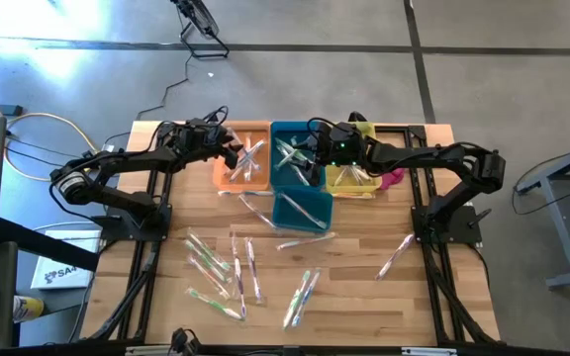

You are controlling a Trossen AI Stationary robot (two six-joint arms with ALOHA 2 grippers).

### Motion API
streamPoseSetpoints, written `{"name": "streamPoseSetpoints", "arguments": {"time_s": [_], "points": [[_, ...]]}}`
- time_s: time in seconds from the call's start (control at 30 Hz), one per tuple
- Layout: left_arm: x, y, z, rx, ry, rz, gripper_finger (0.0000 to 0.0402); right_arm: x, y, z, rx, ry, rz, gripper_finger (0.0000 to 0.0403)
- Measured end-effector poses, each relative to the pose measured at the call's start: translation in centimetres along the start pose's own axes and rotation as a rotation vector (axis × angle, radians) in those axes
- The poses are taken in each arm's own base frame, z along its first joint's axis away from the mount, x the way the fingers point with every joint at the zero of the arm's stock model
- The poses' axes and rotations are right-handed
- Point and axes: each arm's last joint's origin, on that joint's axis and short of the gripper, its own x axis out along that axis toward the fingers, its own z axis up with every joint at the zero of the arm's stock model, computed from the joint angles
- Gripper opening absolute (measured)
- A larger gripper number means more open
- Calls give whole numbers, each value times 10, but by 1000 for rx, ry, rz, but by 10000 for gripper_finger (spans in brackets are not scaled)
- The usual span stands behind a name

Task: Pick & Place Toothbrushes
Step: Put the blue toothbrush into the orange bin

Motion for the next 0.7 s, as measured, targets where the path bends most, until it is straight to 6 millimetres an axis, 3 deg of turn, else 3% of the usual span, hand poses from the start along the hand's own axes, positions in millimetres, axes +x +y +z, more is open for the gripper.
{"name": "streamPoseSetpoints", "arguments": {"time_s": [0.27,0.47,0.7], "points": [[0,0,6,77,-63,0,297,0,0,0,0,-2,0,231],[-1,-1,13,146,-136,1,304,0,1,0,-1,-2,2,231],[-1,-1,12,81,-127,-3,304,0,1,0,-1,-2,2,231]]}}
